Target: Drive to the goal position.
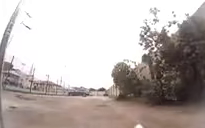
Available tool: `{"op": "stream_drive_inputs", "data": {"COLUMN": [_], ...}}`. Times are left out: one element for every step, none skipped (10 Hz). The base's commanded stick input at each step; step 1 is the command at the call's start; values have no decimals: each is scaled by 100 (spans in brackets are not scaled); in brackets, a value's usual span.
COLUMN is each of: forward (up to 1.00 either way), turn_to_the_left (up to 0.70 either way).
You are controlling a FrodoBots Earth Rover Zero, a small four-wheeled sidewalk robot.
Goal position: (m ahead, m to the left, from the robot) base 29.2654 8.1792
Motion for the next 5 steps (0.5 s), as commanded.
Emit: {"op": "stream_drive_inputs", "data": {"forward": [84, 84, 84, 84, 84], "turn_to_the_left": [3, 3, 3, 3, 3]}}
